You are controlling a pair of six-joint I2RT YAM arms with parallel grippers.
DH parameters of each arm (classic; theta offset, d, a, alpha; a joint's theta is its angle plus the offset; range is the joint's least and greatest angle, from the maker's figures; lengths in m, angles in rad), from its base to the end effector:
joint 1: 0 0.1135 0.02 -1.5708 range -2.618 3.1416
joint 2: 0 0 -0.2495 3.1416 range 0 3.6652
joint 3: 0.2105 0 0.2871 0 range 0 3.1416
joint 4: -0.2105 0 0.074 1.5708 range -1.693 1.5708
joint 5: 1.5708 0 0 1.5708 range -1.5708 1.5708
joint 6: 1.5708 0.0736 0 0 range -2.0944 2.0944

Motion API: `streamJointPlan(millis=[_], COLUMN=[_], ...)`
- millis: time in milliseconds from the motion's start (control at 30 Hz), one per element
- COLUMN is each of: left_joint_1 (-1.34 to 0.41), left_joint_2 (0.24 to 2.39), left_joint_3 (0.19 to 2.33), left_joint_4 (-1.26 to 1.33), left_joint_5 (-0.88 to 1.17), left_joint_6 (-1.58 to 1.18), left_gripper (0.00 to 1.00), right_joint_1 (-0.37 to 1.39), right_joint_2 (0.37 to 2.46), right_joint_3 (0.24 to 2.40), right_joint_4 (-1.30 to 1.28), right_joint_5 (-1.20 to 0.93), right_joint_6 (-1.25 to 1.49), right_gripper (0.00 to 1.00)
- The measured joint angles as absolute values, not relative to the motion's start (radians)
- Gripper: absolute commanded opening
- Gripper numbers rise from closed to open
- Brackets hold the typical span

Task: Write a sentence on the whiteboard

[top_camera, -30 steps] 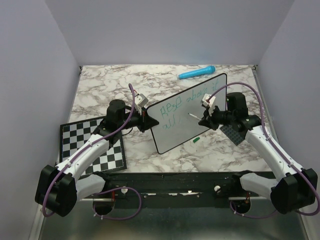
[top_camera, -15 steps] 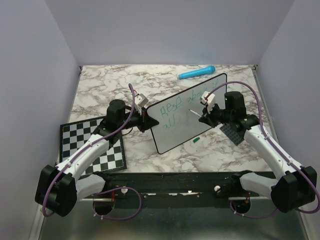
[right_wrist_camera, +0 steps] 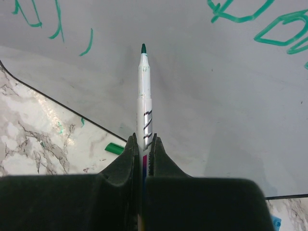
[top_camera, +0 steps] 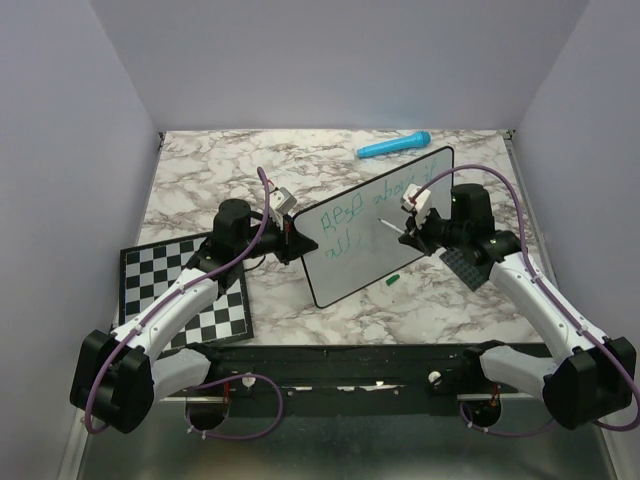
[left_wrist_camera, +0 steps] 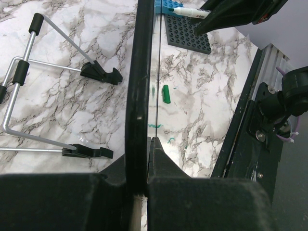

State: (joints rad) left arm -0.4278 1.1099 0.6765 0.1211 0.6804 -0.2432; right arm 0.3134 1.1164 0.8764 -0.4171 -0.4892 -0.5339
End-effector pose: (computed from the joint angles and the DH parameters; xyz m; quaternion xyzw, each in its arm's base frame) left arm 0.2664 -0.1724 0.2332 0.2658 0.7408 -0.4374 0.4351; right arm 0.2819 0.1277 0.2443 -0.4553 0.7498 0.1689 0.4493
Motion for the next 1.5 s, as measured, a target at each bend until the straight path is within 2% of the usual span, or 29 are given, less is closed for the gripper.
streamJointPlan(millis=[1500], left_joint_1=[-0.428], left_joint_2=[1.11], left_joint_3=[0.677], left_joint_4=[0.121], left_joint_5=[0.681], left_joint_6=[-0.243], left_gripper=[0.0], right_joint_1=[0.313], right_joint_2=[1.119], right_joint_3=[0.866], right_joint_4=[-0.468], right_joint_5=[-0.578], right_joint_6=[-0.648], right_gripper=[0.01])
